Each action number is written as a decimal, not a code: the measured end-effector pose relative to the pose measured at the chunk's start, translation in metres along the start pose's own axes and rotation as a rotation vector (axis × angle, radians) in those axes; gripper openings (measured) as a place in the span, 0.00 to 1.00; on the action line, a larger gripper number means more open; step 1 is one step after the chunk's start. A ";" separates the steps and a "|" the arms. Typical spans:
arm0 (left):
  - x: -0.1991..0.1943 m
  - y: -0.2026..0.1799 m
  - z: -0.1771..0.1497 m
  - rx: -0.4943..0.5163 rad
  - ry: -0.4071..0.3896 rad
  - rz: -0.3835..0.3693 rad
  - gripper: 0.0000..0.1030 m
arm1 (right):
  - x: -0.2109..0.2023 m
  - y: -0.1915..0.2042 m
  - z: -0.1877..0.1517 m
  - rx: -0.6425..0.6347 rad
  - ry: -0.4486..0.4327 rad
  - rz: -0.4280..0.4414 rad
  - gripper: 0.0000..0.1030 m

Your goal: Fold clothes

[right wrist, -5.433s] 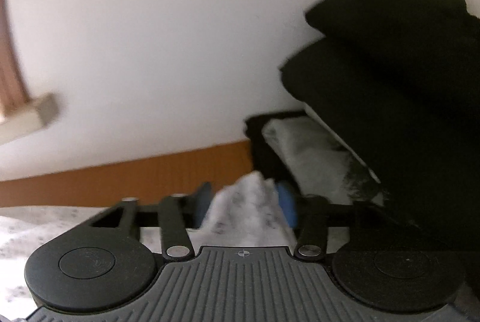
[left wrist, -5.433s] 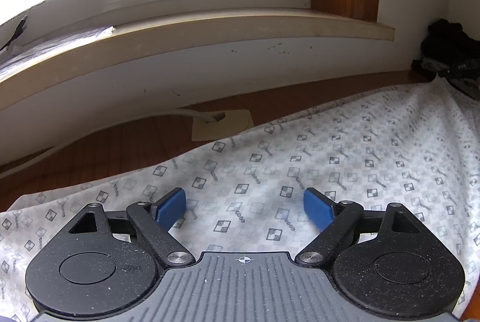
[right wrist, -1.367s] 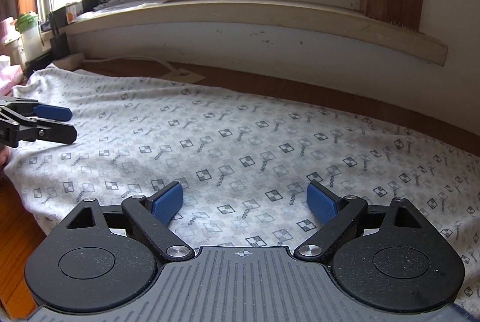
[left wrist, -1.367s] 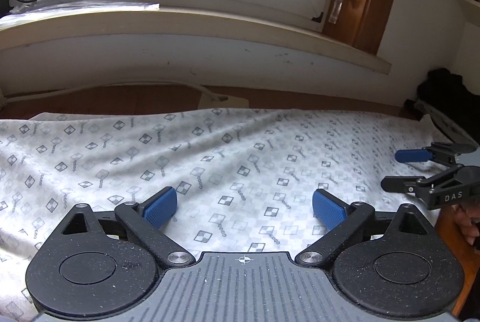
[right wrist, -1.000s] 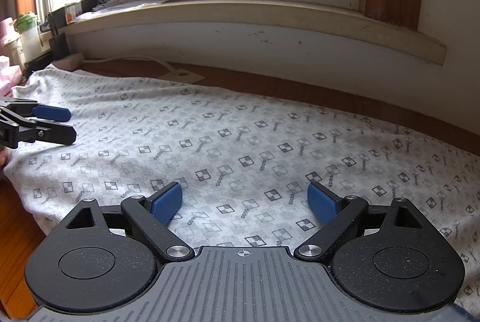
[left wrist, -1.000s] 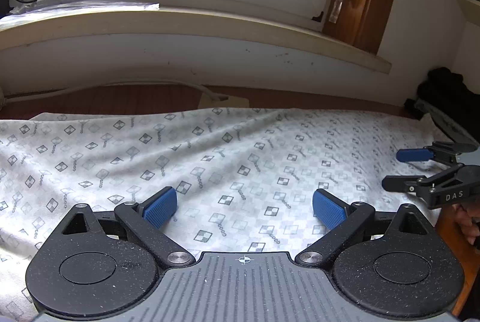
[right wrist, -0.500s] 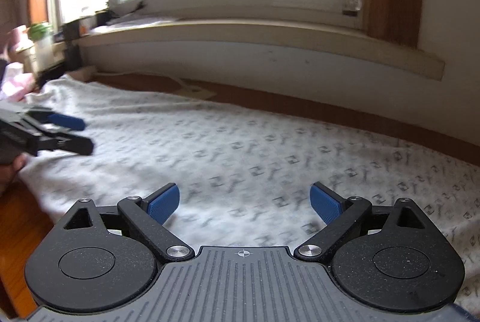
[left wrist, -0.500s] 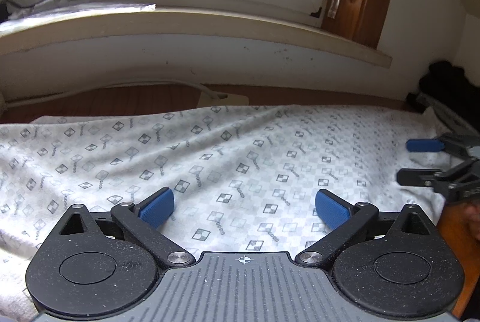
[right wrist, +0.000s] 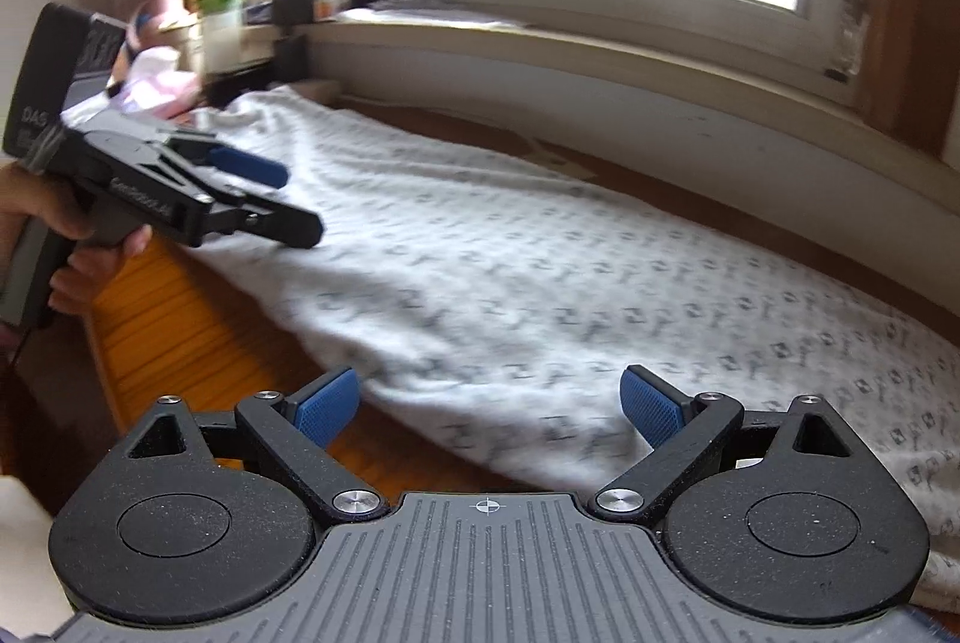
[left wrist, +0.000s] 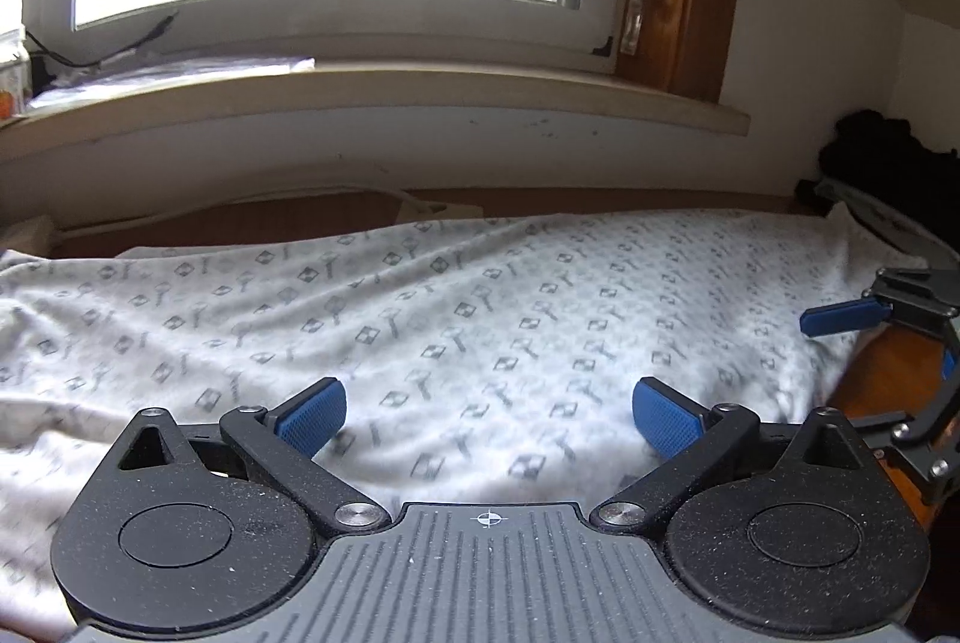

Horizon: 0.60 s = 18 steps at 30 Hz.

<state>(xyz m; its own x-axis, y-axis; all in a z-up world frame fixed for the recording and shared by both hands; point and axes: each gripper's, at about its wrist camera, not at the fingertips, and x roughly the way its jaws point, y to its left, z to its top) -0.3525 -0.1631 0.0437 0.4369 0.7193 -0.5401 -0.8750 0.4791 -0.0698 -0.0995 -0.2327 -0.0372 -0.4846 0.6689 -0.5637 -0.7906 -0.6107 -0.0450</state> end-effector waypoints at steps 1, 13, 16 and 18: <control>-0.002 -0.002 -0.001 0.004 -0.004 0.000 0.99 | 0.001 0.004 0.000 -0.016 0.000 0.006 0.90; -0.027 -0.037 -0.004 0.077 -0.074 -0.034 0.87 | -0.006 -0.007 0.034 -0.050 -0.064 0.070 0.07; -0.025 -0.047 -0.005 0.121 -0.086 -0.026 0.59 | -0.008 -0.019 0.050 0.002 -0.094 0.089 0.07; -0.021 -0.052 -0.006 0.156 -0.087 -0.015 0.46 | -0.004 -0.025 0.058 0.020 -0.097 0.086 0.07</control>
